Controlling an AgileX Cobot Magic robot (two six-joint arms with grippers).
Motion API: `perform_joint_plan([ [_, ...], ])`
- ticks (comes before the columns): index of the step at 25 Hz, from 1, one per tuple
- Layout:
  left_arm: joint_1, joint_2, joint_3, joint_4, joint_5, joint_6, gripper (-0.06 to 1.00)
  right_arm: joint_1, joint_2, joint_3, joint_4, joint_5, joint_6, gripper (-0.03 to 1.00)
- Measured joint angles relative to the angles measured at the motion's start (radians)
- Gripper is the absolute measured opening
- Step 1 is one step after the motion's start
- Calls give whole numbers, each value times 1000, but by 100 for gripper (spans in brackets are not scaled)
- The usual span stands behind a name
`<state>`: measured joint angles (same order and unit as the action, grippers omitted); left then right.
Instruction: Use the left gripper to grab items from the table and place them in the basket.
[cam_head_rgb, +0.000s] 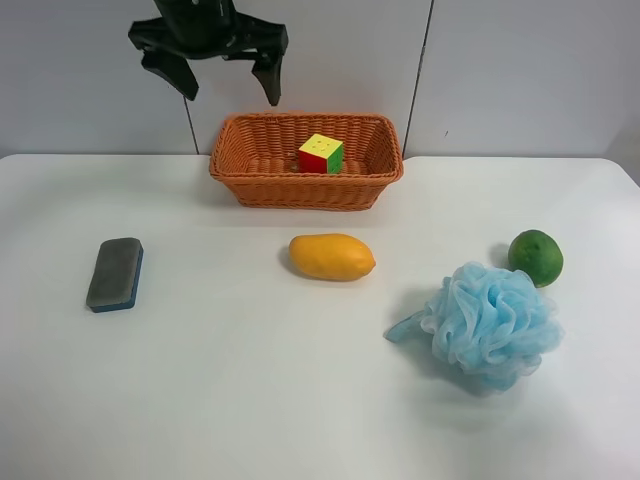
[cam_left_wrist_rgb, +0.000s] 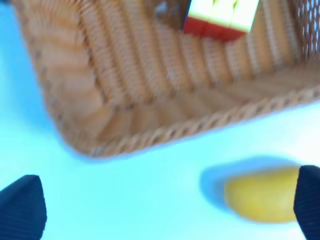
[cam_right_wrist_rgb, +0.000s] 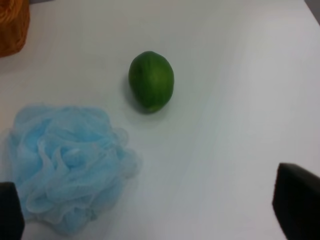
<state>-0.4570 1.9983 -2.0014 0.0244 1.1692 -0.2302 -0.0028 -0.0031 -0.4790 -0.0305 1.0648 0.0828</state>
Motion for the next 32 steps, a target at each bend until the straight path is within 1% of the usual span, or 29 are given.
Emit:
perform_joint_plan([
  [3, 0, -79, 42, 3, 32, 25, 99, 0, 0, 0, 0, 0, 0, 99],
  [6, 0, -181, 167, 4, 19, 41, 99, 0, 0, 0, 0, 0, 0, 99],
  [9, 0, -312, 350, 6, -54, 42, 99, 0, 0, 0, 0, 0, 0, 99],
  [13, 0, -527, 626, 6, -158, 42, 99, 0, 0, 0, 0, 0, 0, 99],
  [15, 0, -650, 758, 6, -194, 42, 99, 0, 0, 0, 0, 0, 0, 99],
  [18, 0, -818, 917, 6, -220, 42, 99, 0, 0, 0, 0, 0, 0, 99],
  [21, 0, -979, 1044, 11, -223, 42, 99, 0, 0, 0, 0, 0, 0, 99],
  [23, 0, -1094, 1116, 32, -218, 42, 99, 0, 0, 0, 0, 0, 0, 99],
  [26, 0, -1248, 1199, 59, -180, 42, 99, 0, 0, 0, 0, 0, 0, 99],
  [29, 0, -1387, 1267, 61, -142, 42, 99, 0, 0, 0, 0, 0, 0, 99],
  [32, 0, -1500, 1336, 61, -135, 42, 99, 0, 0, 0, 0, 0, 0, 99],
])
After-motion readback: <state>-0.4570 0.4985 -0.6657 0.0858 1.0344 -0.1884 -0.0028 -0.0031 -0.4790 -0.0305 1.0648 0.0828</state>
